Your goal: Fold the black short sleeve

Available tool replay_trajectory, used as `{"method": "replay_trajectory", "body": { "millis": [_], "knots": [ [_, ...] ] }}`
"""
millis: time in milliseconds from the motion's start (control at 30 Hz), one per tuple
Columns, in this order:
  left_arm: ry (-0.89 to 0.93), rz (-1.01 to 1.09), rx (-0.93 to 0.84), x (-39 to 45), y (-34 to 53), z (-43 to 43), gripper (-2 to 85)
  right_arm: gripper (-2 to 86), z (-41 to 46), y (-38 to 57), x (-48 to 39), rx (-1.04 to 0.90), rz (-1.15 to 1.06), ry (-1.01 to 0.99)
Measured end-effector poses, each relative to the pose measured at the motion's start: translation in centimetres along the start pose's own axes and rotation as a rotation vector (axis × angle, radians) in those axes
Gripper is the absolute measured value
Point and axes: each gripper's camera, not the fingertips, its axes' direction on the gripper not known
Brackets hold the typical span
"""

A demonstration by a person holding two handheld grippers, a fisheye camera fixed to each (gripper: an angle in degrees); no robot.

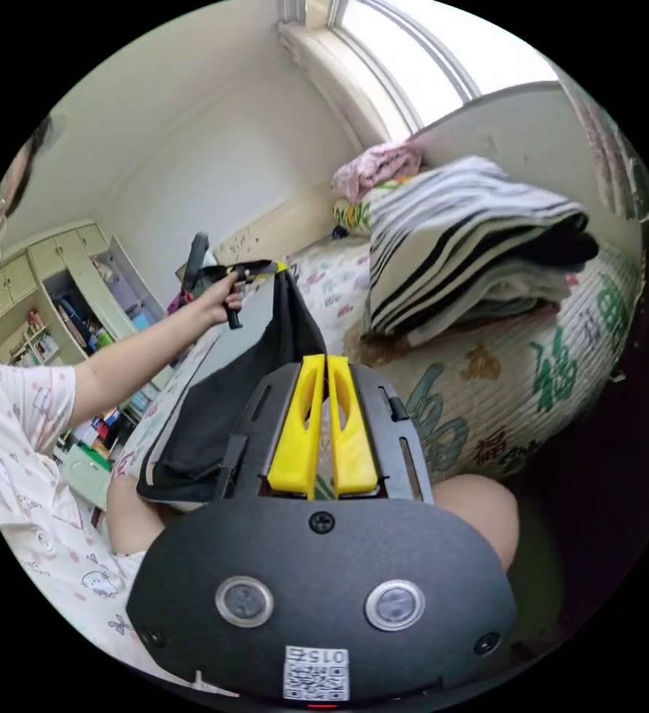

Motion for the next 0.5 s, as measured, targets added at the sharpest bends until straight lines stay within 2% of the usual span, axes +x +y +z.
{"method": "replay_trajectory", "body": {
  "millis": [67, 200, 333, 500],
  "knots": [
    [0.141, -0.037, 0.139, -1.0, -1.7, -6.7, 0.2, -0.2, -5.6, -0.3, 0.2, 0.121, -0.044, -0.038],
    [0.235, -0.079, 0.253, -4.8, -0.7, -16.0, 0.1, -0.3, -10.8, 0.7, -4.7, 0.167, -0.239, -0.231],
    [0.172, -0.157, 0.259, -12.3, 5.4, -24.4, 0.1, -0.3, -8.0, 5.7, -13.5, 0.0, -0.471, -0.447],
    [0.054, -0.304, 0.13, -21.4, 15.0, -27.8, -0.3, -0.3, 1.1, 14.3, -20.7, -0.257, -0.543, -0.581]
  ]
}}
